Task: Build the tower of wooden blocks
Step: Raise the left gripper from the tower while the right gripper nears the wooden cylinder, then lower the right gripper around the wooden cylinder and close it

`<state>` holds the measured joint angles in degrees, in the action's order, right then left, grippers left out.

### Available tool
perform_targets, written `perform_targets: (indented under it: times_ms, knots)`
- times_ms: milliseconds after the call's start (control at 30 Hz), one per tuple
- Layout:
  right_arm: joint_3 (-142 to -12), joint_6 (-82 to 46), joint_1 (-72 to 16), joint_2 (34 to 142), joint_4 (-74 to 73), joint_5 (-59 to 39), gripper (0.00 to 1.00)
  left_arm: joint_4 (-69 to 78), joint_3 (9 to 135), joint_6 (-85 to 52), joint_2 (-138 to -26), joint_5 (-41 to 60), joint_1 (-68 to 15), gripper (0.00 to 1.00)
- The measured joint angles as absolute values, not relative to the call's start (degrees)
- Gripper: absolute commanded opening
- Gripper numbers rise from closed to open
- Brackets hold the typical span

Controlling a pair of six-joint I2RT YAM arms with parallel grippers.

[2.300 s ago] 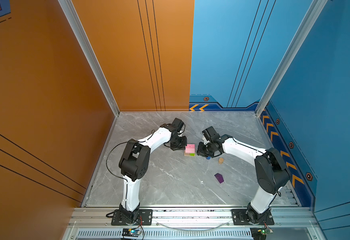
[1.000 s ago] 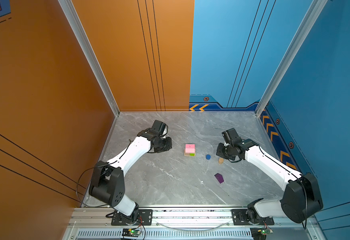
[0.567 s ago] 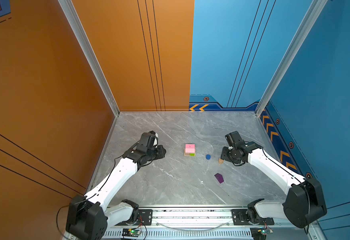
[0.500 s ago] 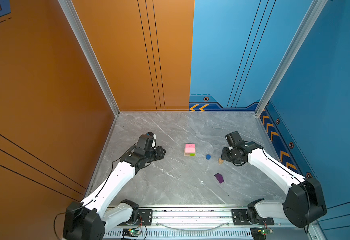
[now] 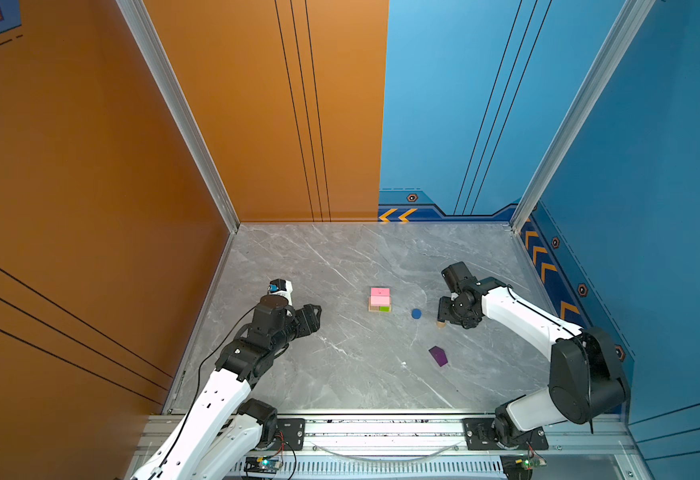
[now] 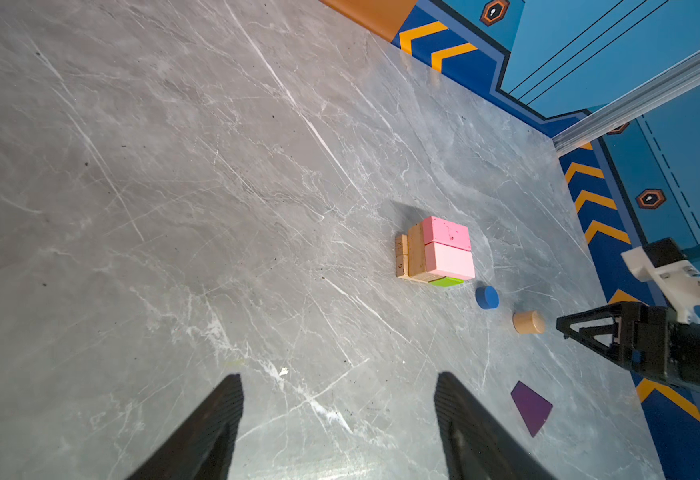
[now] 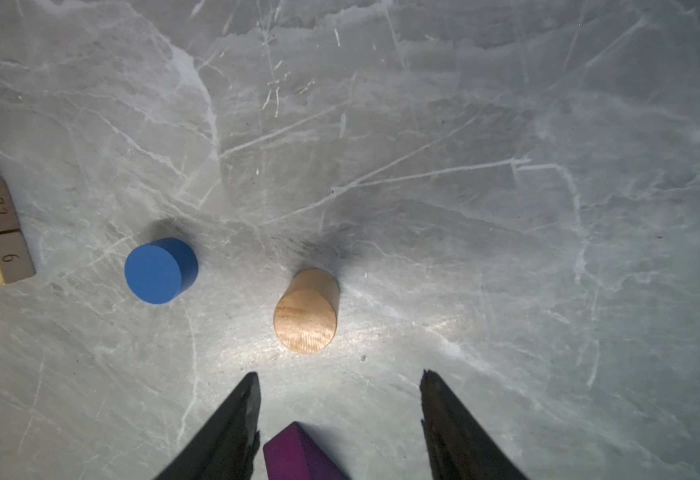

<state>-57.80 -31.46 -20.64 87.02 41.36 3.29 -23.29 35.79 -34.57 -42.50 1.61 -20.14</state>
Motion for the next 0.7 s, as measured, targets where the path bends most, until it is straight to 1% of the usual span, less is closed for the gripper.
perform_targets:
  times_ms: [533, 700]
  knots:
    - [-61.01, -31.48, -22.41, 93.93, 39.86, 3.31, 0.62, -23.29, 35.68, -34.50, -42.89, 1.43, -19.88, 0.76]
    - [-61.91, -31.48, -22.57, 95.31, 39.86, 3.31, 0.58, -23.27, 35.68, -34.48, -43.29, 1.43, -19.66, 0.76]
